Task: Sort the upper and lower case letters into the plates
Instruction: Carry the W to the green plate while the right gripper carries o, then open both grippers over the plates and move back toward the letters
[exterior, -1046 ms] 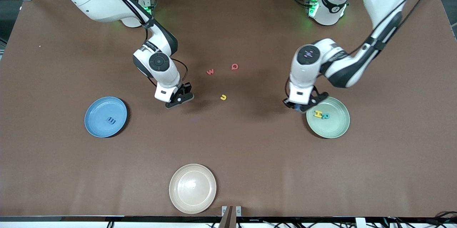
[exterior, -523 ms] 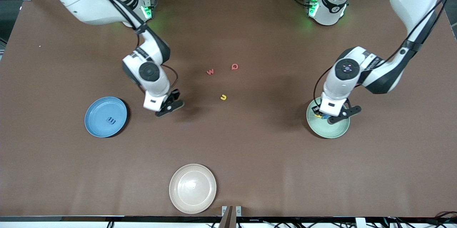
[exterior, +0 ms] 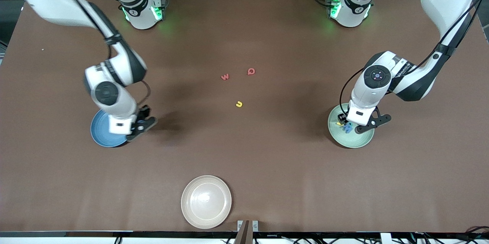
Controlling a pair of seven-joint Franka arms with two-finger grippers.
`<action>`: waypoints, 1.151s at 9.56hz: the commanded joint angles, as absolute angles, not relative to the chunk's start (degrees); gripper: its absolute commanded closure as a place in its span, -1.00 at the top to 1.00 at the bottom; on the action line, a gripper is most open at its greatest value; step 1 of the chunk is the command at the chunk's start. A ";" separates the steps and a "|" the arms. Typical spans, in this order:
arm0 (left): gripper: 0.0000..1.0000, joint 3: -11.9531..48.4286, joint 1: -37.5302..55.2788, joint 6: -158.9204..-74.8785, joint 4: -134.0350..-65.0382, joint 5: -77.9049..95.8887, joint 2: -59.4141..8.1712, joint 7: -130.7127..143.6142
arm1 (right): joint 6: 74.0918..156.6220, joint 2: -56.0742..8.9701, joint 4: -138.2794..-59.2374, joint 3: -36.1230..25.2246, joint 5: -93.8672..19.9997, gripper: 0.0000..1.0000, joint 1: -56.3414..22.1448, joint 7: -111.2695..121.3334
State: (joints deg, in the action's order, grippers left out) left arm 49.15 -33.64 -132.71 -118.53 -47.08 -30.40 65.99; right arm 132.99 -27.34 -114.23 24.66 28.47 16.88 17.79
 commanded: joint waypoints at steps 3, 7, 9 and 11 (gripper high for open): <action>1.00 51.50 -31.04 -127.54 -114.80 -47.82 -29.35 65.74 | 132.37 -26.81 -114.79 25.75 28.92 0.44 20.39 22.33; 1.00 53.08 -24.97 -125.51 -113.91 -47.20 -29.09 70.11 | 126.42 -26.11 -114.79 33.71 28.74 0.43 20.56 9.56; 1.00 53.00 -19.80 -125.51 -113.47 -46.06 -29.44 75.03 | 122.97 -25.66 -115.31 41.53 28.74 0.43 20.48 -4.41; 1.00 53.00 -15.75 -125.51 -113.38 -44.48 -29.97 80.31 | 122.78 -25.66 -118.90 50.75 28.74 0.43 20.39 -22.14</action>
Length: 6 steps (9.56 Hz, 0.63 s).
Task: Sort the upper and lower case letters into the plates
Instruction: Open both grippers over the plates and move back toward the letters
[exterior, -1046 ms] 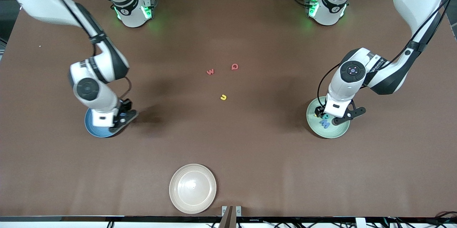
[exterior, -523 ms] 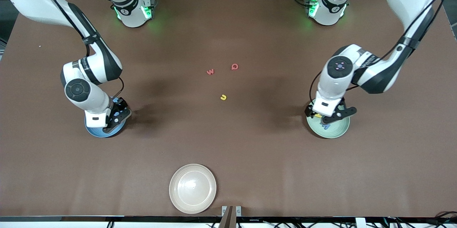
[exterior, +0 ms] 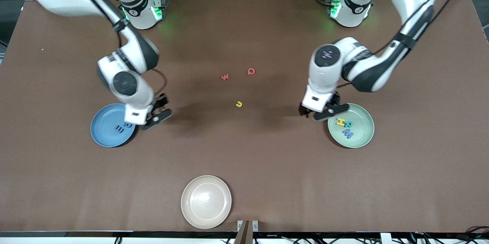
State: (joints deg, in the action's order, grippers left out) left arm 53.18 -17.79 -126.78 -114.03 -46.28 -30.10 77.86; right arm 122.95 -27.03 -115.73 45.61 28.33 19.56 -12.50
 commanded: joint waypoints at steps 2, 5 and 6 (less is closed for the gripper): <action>1.00 53.00 -13.72 -125.51 -113.38 -44.30 -31.37 83.74 | 126.18 -26.19 -123.11 57.81 28.74 0.42 18.91 -37.72; 1.00 53.00 -11.87 -125.60 -113.73 -43.77 -32.26 87.88 | 140.95 -26.28 -129.54 57.48 29.35 0.41 9.51 -52.61; 1.00 53.00 -11.87 -125.68 -113.82 -42.55 -32.26 87.98 | 142.02 -26.63 -129.55 56.35 29.96 0.41 7.14 -54.56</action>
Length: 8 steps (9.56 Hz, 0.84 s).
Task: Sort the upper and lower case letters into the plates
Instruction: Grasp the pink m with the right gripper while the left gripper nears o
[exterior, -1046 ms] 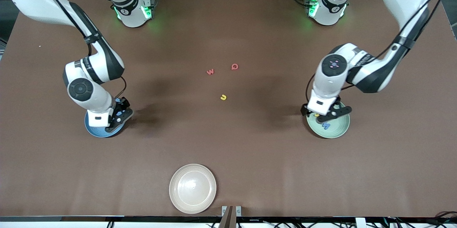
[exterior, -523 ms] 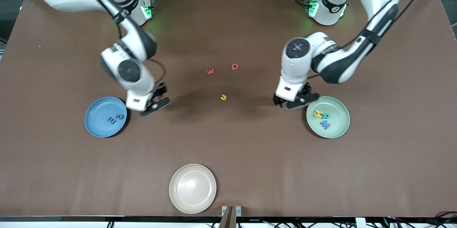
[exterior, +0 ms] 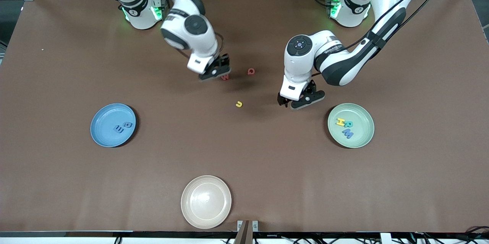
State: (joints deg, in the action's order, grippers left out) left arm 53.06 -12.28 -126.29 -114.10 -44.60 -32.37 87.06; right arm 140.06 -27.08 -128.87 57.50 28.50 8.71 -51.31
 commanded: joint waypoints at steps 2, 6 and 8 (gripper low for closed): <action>1.00 53.09 -12.04 -125.68 -113.91 -42.19 -32.08 87.98 | 145.88 -27.94 -129.55 46.46 38.45 0.41 -1.36 -56.50; 1.00 53.52 -11.87 -126.12 -114.17 -40.35 -31.99 89.99 | 153.27 -30.76 -129.38 40.96 45.53 0.41 -3.87 -56.69; 1.00 54.05 -10.12 -126.47 -115.40 -39.47 -32.08 93.93 | 154.68 -31.81 -129.29 40.87 45.88 0.41 -4.13 -56.60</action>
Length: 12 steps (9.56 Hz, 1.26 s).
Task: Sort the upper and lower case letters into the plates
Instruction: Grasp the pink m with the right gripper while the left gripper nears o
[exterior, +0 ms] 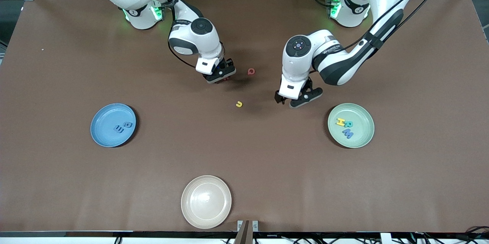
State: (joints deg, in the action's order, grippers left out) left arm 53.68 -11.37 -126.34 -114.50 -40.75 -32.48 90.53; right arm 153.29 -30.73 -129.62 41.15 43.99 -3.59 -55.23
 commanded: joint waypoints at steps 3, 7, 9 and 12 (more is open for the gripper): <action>1.00 54.14 -7.30 -132.95 -120.91 -38.85 -31.47 104.02 | 154.34 -32.08 -129.11 40.78 46.05 0.40 -5.45 -57.13; 1.00 54.32 -3.79 -138.60 -123.75 -38.85 -32.95 121.52 | 153.81 -32.61 -127.89 36.13 47.81 0.20 -8.78 -57.04; 1.00 52.83 -0.54 -138.69 -123.23 -37.89 -34.18 125.06 | 153.81 -32.78 -127.62 35.95 47.81 -0.18 -8.70 -56.95; 1.00 50.28 3.60 -138.69 -120.59 -37.18 -37.34 128.22 | 153.81 -32.78 -127.18 35.95 47.81 -0.85 -7.91 -56.17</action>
